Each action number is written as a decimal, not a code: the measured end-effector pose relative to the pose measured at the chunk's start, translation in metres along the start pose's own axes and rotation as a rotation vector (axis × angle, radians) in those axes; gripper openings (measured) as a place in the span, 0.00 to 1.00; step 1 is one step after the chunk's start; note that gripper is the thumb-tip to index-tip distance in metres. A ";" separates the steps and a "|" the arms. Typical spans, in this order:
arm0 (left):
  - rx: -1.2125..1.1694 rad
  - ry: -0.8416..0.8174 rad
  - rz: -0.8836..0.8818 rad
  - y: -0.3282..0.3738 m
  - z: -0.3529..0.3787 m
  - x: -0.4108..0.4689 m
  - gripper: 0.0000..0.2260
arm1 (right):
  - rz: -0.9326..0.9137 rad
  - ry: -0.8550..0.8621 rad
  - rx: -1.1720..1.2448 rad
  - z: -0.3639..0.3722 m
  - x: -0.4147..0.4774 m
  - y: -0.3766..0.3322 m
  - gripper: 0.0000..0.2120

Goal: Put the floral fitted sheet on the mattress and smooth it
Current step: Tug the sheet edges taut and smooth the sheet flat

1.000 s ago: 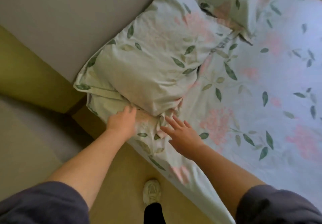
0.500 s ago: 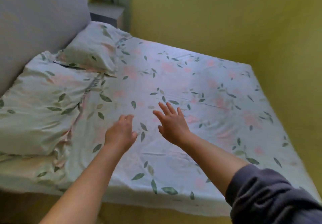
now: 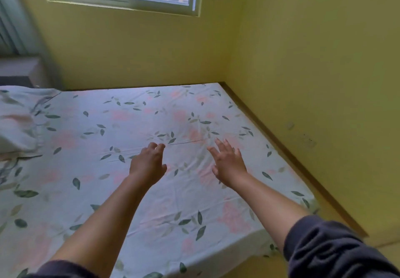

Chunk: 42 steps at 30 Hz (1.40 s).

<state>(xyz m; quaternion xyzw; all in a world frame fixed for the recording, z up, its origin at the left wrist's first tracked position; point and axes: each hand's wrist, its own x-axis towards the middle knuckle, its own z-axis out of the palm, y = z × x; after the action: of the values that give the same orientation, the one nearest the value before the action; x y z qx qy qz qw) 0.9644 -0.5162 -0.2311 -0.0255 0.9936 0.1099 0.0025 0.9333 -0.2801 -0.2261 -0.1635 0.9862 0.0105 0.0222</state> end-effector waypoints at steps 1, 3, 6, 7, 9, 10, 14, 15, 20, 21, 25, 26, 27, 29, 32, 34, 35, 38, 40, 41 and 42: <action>0.005 -0.025 0.010 0.004 0.009 0.012 0.25 | 0.022 -0.028 -0.005 0.008 0.005 0.013 0.28; 0.036 -0.084 0.034 0.013 0.029 0.037 0.26 | 0.056 -0.100 -0.016 0.023 0.018 0.036 0.28; 0.077 -0.206 0.036 0.018 0.066 0.065 0.29 | 0.101 -0.201 0.017 0.050 0.040 0.066 0.31; 0.106 -0.245 0.037 0.019 0.081 0.076 0.30 | 0.115 -0.244 0.034 0.061 0.049 0.075 0.32; 0.195 -0.353 0.044 0.021 0.121 0.100 0.35 | 0.113 -0.354 0.058 0.096 0.075 0.095 0.33; 0.251 -0.391 0.053 0.021 0.143 0.115 0.38 | 0.100 -0.387 0.071 0.117 0.092 0.108 0.34; 0.340 -0.492 0.004 0.021 0.239 0.177 0.46 | 0.033 -0.503 0.089 0.222 0.163 0.146 0.40; 0.315 -0.505 -0.035 0.023 0.267 0.189 0.48 | 0.011 -0.534 0.086 0.252 0.179 0.153 0.41; 0.261 -0.514 -0.179 0.033 0.392 0.262 0.55 | -0.087 -0.616 0.076 0.385 0.261 0.184 0.48; 0.233 -0.519 -0.211 0.038 0.424 0.279 0.56 | -0.100 -0.638 0.096 0.416 0.274 0.200 0.50; 0.111 -0.590 -0.264 0.080 0.502 0.324 0.60 | -0.093 -0.653 0.179 0.470 0.281 0.258 0.54; 0.102 -0.607 -0.280 0.100 0.519 0.328 0.60 | -0.101 -0.649 0.189 0.476 0.276 0.274 0.53; 0.094 -0.599 -0.313 0.115 0.531 0.328 0.61 | -0.107 -0.643 0.191 0.482 0.271 0.290 0.53; 0.093 -0.578 -0.325 0.141 0.543 0.325 0.61 | -0.073 -0.634 0.191 0.485 0.254 0.323 0.52; 0.122 -0.651 -0.229 0.195 0.554 0.311 0.61 | 0.048 -0.654 0.236 0.484 0.220 0.389 0.51; 0.151 -0.692 -0.185 0.250 0.563 0.298 0.61 | 0.116 -0.666 0.249 0.484 0.195 0.433 0.51; 0.170 -0.702 -0.152 0.279 0.569 0.291 0.61 | 0.150 -0.671 0.243 0.483 0.182 0.453 0.51; 0.198 -0.733 -0.029 0.351 0.584 0.273 0.59 | 0.285 -0.698 0.246 0.481 0.144 0.505 0.50; 0.203 -0.765 0.097 0.392 0.591 0.254 0.59 | 0.410 -0.733 0.238 0.478 0.119 0.535 0.50; 0.240 -0.787 0.179 0.416 0.594 0.240 0.59 | 0.482 -0.769 0.228 0.474 0.102 0.553 0.50; 0.261 -0.808 0.265 0.433 0.595 0.227 0.59 | 0.552 -0.772 0.224 0.472 0.090 0.564 0.51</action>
<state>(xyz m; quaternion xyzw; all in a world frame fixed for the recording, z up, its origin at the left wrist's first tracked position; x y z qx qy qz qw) 0.7149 0.0248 -0.7199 0.1476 0.9132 -0.0161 0.3796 0.6850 0.2381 -0.6943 0.1232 0.9077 -0.0302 0.4001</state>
